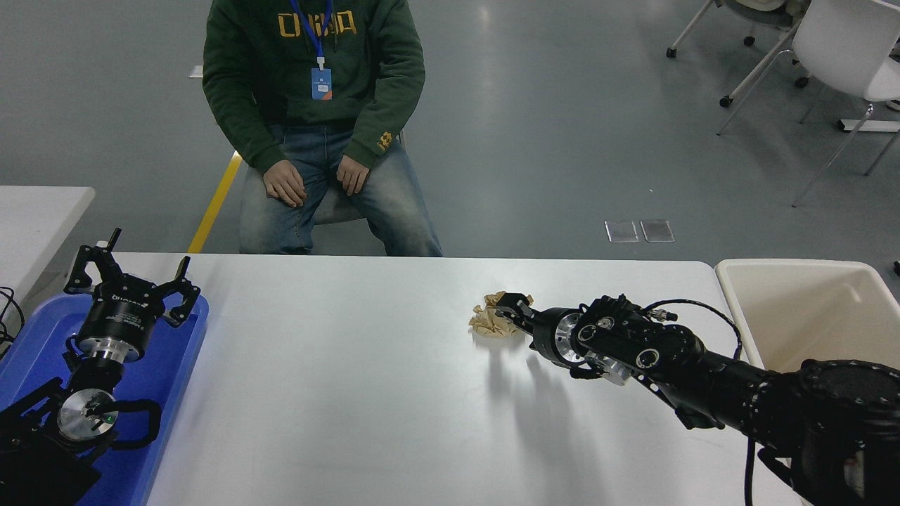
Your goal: Clean the table surface
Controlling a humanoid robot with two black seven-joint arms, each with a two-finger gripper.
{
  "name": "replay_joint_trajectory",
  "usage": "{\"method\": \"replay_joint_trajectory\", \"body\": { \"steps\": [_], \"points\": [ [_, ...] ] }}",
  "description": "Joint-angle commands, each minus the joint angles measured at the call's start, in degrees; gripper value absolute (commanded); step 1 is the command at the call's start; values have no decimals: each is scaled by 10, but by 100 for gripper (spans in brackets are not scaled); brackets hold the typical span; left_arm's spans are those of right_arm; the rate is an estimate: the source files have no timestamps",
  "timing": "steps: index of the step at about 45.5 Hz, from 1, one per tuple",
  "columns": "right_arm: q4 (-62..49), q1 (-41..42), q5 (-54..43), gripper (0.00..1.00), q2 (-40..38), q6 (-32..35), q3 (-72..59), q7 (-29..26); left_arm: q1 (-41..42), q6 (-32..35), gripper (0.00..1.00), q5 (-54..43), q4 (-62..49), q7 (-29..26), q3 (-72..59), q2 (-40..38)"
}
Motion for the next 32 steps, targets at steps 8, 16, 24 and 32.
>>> {"method": "replay_joint_trajectory", "body": {
  "steps": [8, 16, 24, 32],
  "points": [
    [2, -2, 0, 42, 0, -9, 6, 10, 0, -1, 100, 0, 0, 0, 0, 0],
    [2, 0, 1, 50, 0, -9, 9, 10, 0, 0, 100, 0, 0, 0, 0, 0],
    [2, 1, 1, 46, 0, -10, 22, 11, 0, 0, 100, 0, 0, 0, 0, 0],
    [2, 8, 1, 46, 0, -19, 30, 11, 0, 0, 100, 0, 0, 0, 0, 0]
  ]
}}
